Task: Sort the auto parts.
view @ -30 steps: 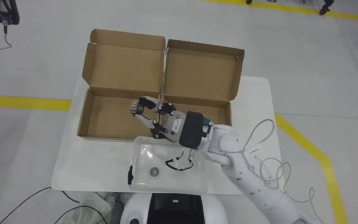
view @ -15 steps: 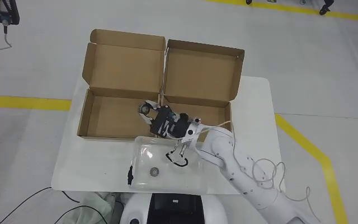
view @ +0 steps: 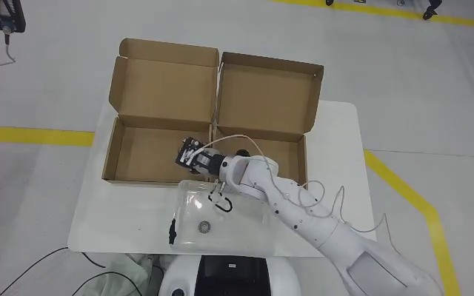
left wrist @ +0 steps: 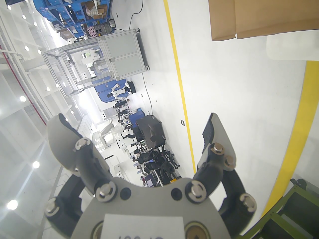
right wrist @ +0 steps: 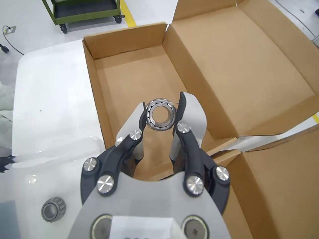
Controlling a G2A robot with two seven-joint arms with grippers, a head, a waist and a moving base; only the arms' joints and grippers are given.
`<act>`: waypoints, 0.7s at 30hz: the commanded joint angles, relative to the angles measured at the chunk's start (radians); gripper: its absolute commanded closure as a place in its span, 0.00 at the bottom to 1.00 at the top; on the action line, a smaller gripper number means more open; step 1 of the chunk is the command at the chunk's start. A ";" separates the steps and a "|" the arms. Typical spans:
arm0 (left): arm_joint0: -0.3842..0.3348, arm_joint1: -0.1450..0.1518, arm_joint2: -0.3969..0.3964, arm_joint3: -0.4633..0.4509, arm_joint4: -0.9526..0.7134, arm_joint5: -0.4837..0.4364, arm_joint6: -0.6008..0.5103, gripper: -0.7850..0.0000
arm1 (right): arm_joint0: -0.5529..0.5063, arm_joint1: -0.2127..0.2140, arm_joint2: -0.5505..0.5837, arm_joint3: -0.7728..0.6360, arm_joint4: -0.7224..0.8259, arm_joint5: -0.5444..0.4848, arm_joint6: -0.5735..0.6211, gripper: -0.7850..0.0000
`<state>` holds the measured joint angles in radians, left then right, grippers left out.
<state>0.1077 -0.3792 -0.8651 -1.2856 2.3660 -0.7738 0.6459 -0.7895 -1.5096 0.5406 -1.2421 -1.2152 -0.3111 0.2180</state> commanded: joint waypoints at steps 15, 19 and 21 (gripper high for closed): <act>0.000 0.000 0.000 0.000 0.000 0.000 0.000 0.00 | 0.078 -0.113 -0.075 0.246 0.012 0.081 0.022 1.00; 0.000 0.000 0.000 0.000 0.000 0.000 0.000 0.00 | 0.086 -0.131 -0.079 0.270 0.004 0.092 0.035 1.00; 0.000 0.000 0.000 0.000 0.000 0.000 0.000 0.00 | 0.091 -0.139 -0.079 0.283 -0.002 0.099 0.044 0.98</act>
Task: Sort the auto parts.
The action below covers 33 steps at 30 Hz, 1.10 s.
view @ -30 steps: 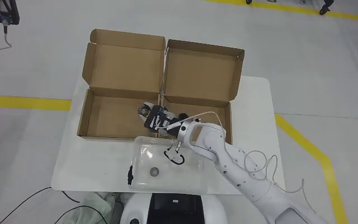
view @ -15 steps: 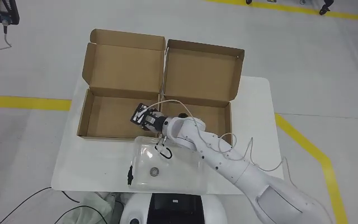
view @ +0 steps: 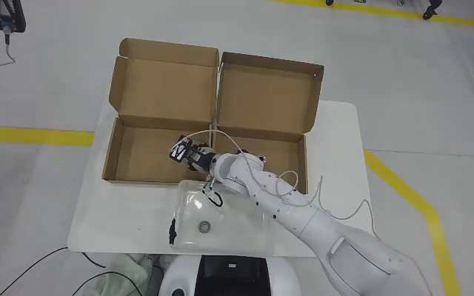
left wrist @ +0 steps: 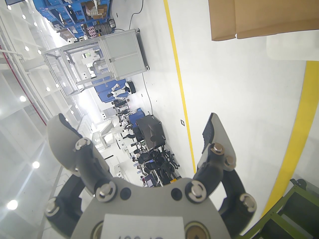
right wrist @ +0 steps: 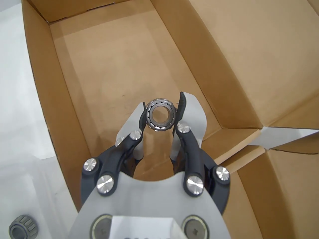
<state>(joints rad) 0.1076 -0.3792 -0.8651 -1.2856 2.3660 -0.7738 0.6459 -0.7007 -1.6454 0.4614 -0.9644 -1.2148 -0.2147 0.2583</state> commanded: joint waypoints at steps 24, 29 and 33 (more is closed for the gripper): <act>0.000 0.000 0.000 0.000 0.000 0.000 0.000 0.00 | -0.040 -0.008 0.072 -0.175 -0.105 -0.037 0.018 0.58; 0.000 0.000 0.000 0.000 0.000 0.000 0.000 0.00 | -0.105 0.025 0.122 -0.342 -0.158 -0.073 0.031 0.56; 0.000 0.000 0.000 0.000 0.000 0.000 0.000 0.00 | -0.173 0.055 0.169 -0.472 -0.187 -0.126 0.039 0.56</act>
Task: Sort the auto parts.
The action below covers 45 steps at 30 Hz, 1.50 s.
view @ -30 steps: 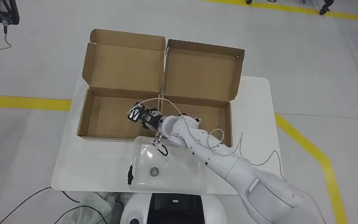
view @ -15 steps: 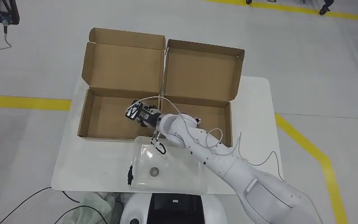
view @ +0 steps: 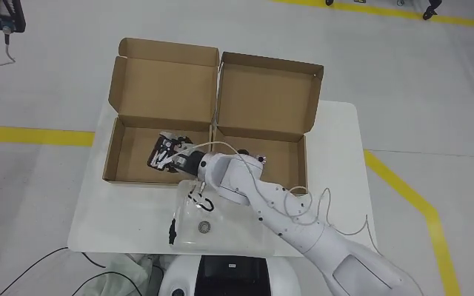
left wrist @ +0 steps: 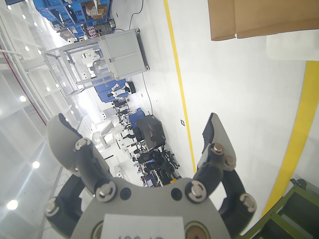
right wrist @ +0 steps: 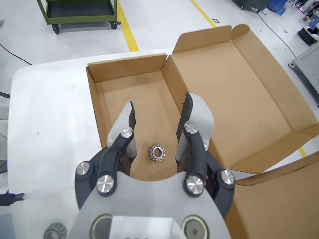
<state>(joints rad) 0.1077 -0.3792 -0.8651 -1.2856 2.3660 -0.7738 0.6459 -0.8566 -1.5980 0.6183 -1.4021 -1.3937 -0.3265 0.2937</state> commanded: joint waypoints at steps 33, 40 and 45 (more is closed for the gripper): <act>0.000 0.000 0.000 0.000 0.000 0.000 0.000 0.00 | -0.537 0.215 0.274 -0.402 -0.245 -0.550 -0.048 0.58; 0.000 0.000 0.000 0.000 0.000 0.000 0.000 0.00 | -0.515 0.216 0.212 -0.329 -0.324 -0.510 0.008 0.58; 0.000 0.000 0.000 0.000 0.000 0.000 0.000 0.00 | -0.490 0.212 0.181 -0.289 -0.340 -0.477 0.079 0.58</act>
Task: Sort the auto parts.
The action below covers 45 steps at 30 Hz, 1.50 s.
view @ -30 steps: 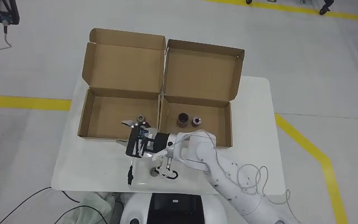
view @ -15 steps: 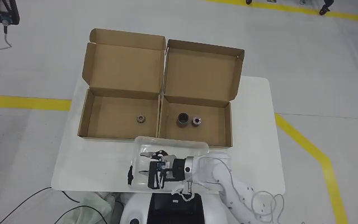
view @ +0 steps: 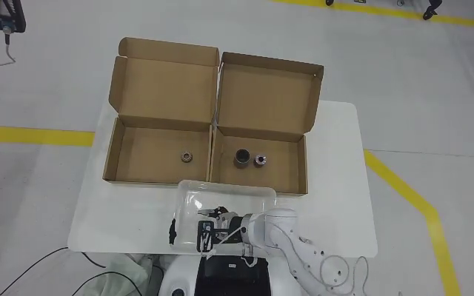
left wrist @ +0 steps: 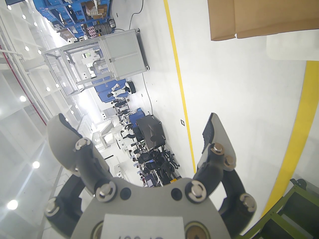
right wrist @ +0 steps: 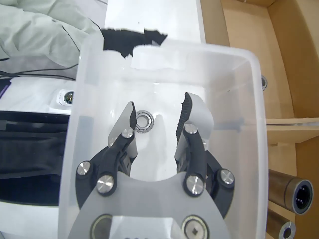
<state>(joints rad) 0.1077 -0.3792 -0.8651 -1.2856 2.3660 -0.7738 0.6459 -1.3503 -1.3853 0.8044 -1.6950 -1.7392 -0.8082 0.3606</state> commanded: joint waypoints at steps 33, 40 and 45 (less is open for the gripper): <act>0.000 0.000 0.000 0.000 0.000 0.000 0.000 0.00 | 0.159 -0.035 -0.180 0.173 -0.014 0.046 0.134 1.00; 0.000 0.000 0.000 0.000 0.000 0.000 0.000 0.00 | 0.146 -0.026 -0.168 0.134 -0.020 0.066 0.081 1.00; 0.000 0.000 0.000 0.000 0.000 0.000 0.000 0.00 | 0.121 -0.009 -0.137 0.073 -0.009 0.060 0.010 1.00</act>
<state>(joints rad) 0.1076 -0.3792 -0.8651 -1.2856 2.3660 -0.7738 0.6459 -1.2244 -1.3982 0.6595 -1.6113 -1.7514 -0.7486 0.3873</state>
